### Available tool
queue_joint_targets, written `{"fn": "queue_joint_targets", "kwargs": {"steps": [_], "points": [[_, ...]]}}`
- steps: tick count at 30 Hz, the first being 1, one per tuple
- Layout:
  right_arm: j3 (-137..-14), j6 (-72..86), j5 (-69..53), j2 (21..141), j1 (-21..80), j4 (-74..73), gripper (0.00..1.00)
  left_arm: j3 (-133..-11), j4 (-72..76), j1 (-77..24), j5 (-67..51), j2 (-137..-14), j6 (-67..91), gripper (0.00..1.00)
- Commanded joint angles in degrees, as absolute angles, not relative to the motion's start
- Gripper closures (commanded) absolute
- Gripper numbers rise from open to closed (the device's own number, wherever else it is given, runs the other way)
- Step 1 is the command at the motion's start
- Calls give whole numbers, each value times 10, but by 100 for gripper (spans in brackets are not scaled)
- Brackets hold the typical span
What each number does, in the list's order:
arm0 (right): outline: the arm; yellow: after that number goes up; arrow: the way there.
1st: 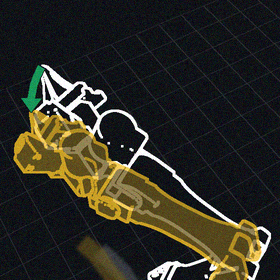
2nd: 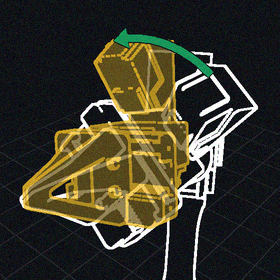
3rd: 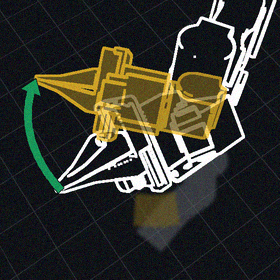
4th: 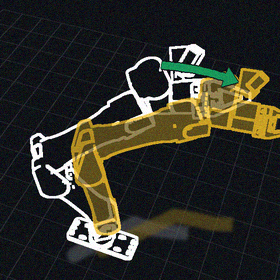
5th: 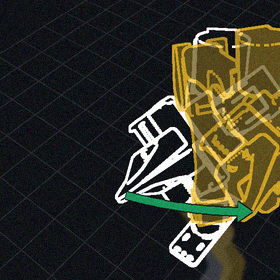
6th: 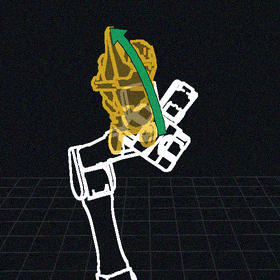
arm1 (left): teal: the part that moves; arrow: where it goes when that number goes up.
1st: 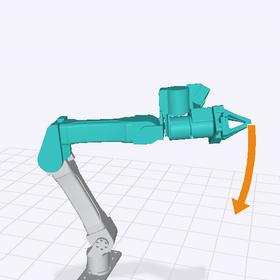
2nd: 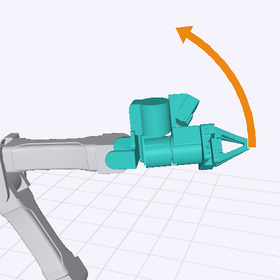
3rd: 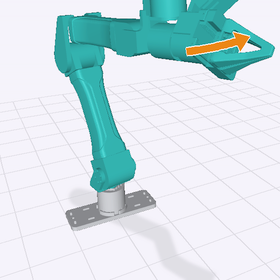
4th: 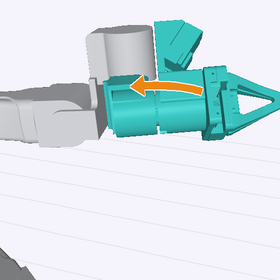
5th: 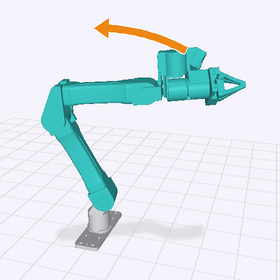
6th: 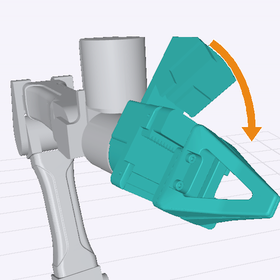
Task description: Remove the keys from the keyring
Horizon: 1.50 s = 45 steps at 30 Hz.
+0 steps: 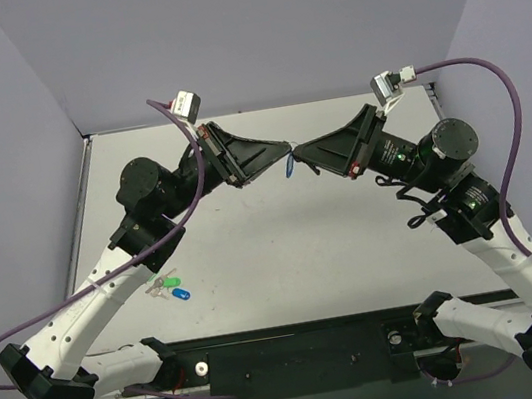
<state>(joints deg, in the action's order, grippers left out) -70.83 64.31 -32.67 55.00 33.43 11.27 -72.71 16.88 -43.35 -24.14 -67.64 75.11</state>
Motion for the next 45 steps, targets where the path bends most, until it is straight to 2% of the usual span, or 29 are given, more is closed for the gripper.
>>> {"fn": "queue_joint_targets", "kwargs": {"steps": [1, 4, 7, 15, 18, 26, 34, 39, 41, 42, 43, 44, 45], "points": [[-730, 635, -321, 551, 337, 161, 84, -739, 170, -434, -230, -664, 730, 100], [-733, 635, -323, 554, 337, 159, 87, -741, 167, -435, -232, -663, 728, 100], [-737, 637, -329, 558, 337, 159, 100, -740, 167, -435, -231, -661, 727, 100], [-734, 625, -344, 555, 338, 135, 100, -753, 127, -436, -228, -653, 700, 100], [-735, 613, -358, 555, 339, 112, 100, -773, 93, -434, -263, -662, 664, 100], [-737, 512, -410, 536, 341, -17, 100, -904, -152, -431, -383, -697, 513, 100], [-734, 459, -427, 525, 341, -85, 100, -935, -186, -428, -455, -701, 485, 100], [-743, 442, -422, 525, 340, -117, 100, -954, -220, -425, -449, -705, 462, 100], [-744, 444, -404, 524, 336, -120, 100, -942, -204, -423, -413, -692, 472, 88], [-745, 451, -400, 526, 335, -120, 100, -918, -172, -419, -393, -674, 481, 74], [-748, 453, -388, 526, 333, -117, 100, -875, -146, -418, -366, -665, 512, 68], [-748, 464, -380, 527, 333, -114, 100, -847, -72, -417, -353, -641, 536, 53], [-747, 477, -371, 530, 333, -100, 100, -804, -27, -416, -332, -620, 572, 43]]}}
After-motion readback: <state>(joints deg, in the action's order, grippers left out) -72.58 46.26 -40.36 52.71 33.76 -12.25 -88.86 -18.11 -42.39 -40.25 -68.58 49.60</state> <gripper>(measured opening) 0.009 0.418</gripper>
